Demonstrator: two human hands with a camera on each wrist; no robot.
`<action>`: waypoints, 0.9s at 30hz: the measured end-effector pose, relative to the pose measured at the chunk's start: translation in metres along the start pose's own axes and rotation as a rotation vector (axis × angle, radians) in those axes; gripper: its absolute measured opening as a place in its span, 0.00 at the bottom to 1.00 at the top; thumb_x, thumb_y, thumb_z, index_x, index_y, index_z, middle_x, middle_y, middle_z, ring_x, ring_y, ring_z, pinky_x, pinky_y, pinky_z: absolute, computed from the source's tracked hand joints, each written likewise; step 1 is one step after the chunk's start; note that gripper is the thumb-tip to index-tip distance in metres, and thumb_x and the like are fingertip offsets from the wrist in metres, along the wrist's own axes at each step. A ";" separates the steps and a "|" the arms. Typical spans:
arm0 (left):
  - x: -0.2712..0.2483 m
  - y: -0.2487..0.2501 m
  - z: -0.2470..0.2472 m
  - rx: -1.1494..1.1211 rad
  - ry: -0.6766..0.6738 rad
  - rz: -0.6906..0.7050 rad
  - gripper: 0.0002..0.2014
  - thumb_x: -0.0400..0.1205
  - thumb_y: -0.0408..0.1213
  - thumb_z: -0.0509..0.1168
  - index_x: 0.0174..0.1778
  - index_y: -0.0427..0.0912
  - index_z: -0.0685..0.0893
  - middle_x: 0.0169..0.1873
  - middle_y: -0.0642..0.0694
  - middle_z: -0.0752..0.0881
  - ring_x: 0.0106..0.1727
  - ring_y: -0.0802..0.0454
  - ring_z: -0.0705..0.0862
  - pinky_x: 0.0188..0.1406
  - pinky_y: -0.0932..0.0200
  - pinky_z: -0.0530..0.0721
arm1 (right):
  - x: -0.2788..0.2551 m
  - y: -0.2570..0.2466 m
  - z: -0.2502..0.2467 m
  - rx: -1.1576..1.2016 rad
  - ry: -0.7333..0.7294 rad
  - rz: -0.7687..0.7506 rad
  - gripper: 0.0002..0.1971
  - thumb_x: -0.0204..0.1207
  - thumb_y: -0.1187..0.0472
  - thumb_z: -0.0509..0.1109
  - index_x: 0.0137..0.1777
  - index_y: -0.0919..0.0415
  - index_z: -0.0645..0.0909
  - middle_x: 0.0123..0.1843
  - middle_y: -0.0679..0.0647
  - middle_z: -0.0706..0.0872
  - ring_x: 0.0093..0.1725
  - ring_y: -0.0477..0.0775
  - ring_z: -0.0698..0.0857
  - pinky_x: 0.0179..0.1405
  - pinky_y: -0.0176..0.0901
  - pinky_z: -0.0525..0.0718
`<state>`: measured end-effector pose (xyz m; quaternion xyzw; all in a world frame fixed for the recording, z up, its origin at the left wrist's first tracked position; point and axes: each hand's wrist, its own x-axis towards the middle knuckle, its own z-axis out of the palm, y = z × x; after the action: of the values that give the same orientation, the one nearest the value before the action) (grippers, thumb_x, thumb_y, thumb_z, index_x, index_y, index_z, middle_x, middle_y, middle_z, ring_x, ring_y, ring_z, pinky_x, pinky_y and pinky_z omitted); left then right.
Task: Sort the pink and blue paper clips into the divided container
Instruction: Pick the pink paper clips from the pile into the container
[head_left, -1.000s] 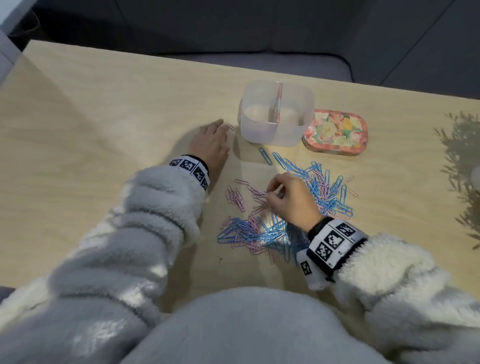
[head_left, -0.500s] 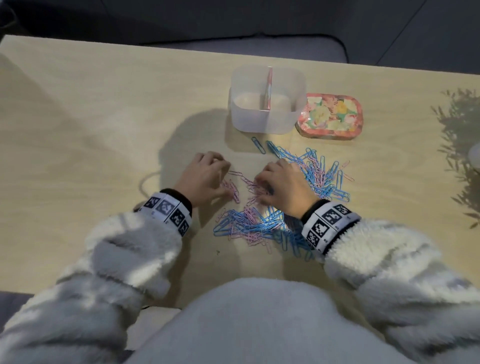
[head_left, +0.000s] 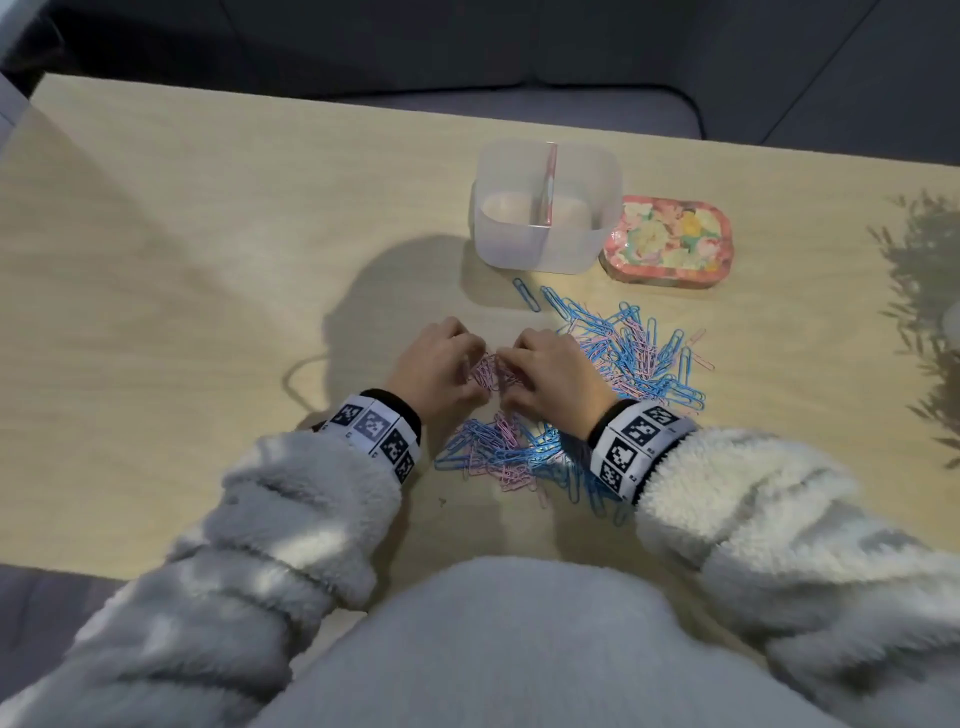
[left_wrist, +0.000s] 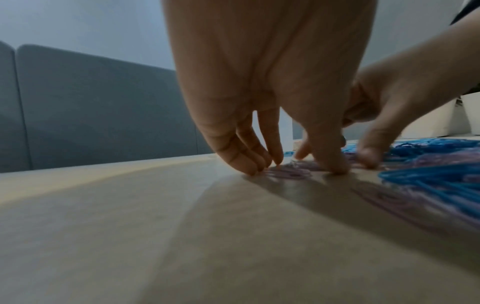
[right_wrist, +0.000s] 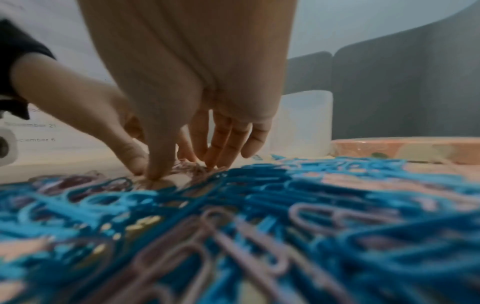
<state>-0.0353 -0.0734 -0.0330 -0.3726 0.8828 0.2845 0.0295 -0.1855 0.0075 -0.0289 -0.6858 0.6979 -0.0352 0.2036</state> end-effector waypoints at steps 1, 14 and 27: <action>0.001 0.003 0.002 -0.021 0.004 -0.019 0.25 0.68 0.43 0.75 0.59 0.39 0.81 0.53 0.38 0.80 0.55 0.41 0.78 0.53 0.52 0.74 | 0.004 -0.003 0.001 0.001 0.005 0.003 0.18 0.71 0.54 0.69 0.59 0.61 0.81 0.53 0.61 0.81 0.56 0.63 0.78 0.55 0.53 0.72; -0.005 0.011 0.010 -0.050 0.073 -0.063 0.07 0.76 0.32 0.67 0.48 0.35 0.82 0.48 0.38 0.82 0.51 0.40 0.80 0.47 0.52 0.73 | 0.016 0.001 0.004 0.120 -0.047 0.042 0.07 0.77 0.69 0.62 0.52 0.66 0.78 0.55 0.64 0.80 0.57 0.63 0.77 0.53 0.51 0.74; 0.003 0.014 -0.027 -0.363 0.272 -0.061 0.04 0.78 0.33 0.67 0.46 0.36 0.82 0.43 0.40 0.87 0.43 0.47 0.82 0.47 0.52 0.81 | 0.097 0.015 -0.115 0.503 0.456 0.161 0.07 0.74 0.68 0.64 0.44 0.70 0.83 0.45 0.60 0.87 0.45 0.53 0.81 0.50 0.46 0.80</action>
<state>-0.0428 -0.0818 -0.0045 -0.4332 0.8013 0.3848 -0.1488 -0.2356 -0.1123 0.0485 -0.5314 0.7466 -0.3424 0.2072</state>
